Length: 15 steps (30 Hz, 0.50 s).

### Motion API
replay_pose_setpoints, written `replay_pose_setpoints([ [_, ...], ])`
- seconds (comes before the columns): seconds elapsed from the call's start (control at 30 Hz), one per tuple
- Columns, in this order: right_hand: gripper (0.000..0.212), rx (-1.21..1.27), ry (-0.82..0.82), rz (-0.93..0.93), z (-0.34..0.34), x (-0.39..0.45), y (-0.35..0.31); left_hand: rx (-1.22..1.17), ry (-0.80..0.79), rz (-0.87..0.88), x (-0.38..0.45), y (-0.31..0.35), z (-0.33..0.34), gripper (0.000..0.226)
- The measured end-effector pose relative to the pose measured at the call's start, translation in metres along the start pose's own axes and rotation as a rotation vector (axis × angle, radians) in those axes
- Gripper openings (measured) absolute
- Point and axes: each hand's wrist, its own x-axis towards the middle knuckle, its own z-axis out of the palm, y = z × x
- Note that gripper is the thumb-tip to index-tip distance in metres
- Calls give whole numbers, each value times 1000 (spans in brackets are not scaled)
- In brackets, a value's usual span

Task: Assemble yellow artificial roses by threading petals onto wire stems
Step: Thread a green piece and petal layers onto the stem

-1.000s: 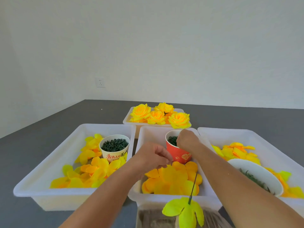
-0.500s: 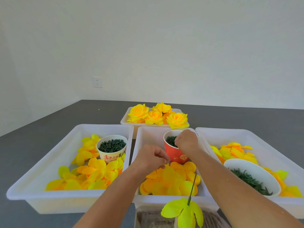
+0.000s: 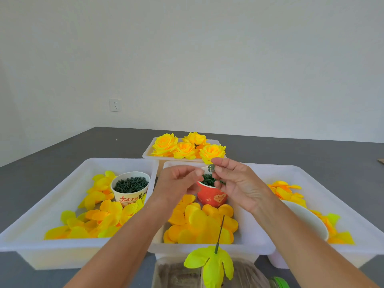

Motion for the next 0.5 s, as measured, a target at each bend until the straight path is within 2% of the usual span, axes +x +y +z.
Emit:
replay_pose_setpoints([
  [0.2,23,-78,-36,-87,18,-31,1,-75,-27,-25,-25,25,3,6],
  [0.3,20,-172,-21,-169,22,-41,1,-130,-60,-158,-33,33,0,10],
  [0.4,20,-210,-65,-239,26,-50,-3,-304,-151,-351,-38,42,-3,15],
  [0.5,20,-253,-149,-294,29,-57,-13,-438,-215,-395,-41,49,-4,8],
])
